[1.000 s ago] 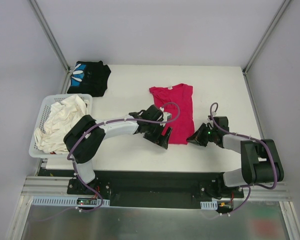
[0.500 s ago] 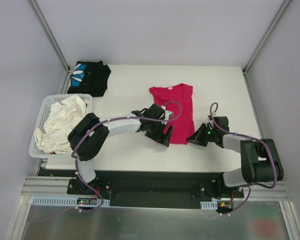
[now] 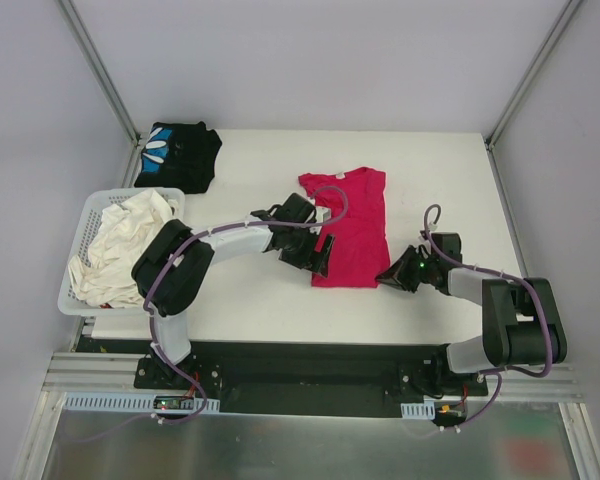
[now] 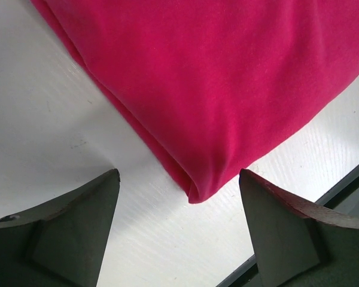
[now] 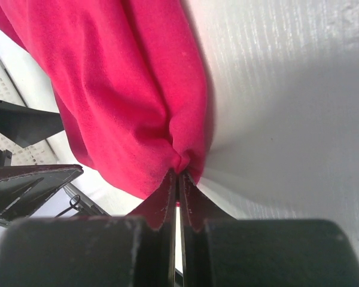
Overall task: Fold and stack the t-shirts
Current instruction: Grab one side of the 2/3 rectangular tshirt with both arms
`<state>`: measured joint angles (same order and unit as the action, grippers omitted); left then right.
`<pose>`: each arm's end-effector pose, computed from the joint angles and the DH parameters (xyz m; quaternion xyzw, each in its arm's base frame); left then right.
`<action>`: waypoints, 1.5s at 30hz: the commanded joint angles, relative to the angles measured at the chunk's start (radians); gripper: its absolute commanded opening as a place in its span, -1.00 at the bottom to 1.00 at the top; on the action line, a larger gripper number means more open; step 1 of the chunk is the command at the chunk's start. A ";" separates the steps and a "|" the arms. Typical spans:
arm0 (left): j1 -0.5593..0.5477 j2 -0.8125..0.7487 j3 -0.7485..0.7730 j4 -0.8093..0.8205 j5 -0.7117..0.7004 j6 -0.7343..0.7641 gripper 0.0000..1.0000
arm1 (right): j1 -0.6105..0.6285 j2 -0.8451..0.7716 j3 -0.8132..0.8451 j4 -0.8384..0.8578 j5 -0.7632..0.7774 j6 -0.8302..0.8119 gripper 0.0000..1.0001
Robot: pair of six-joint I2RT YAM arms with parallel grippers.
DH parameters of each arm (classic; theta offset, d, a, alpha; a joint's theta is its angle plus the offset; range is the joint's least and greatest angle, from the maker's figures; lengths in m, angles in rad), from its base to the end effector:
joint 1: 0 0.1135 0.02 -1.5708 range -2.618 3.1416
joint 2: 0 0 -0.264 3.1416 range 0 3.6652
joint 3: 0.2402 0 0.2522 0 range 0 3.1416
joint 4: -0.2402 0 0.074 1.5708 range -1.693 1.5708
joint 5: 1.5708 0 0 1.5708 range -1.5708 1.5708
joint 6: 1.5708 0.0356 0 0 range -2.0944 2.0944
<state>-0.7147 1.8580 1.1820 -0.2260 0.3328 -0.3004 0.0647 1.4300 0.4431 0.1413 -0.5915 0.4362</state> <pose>0.2871 -0.2645 0.1758 0.2448 0.9005 -0.2941 0.2068 0.2350 0.0351 0.1261 0.0636 0.8981 0.3481 0.2612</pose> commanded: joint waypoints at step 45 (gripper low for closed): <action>-0.108 0.029 -0.004 -0.042 -0.001 -0.152 0.22 | -0.043 -0.108 0.023 -0.129 0.044 -0.083 -0.36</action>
<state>-0.8120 1.8618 1.1648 -0.2249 0.3325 -0.4580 0.0380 1.3415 0.4431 0.0471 -0.5713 0.3889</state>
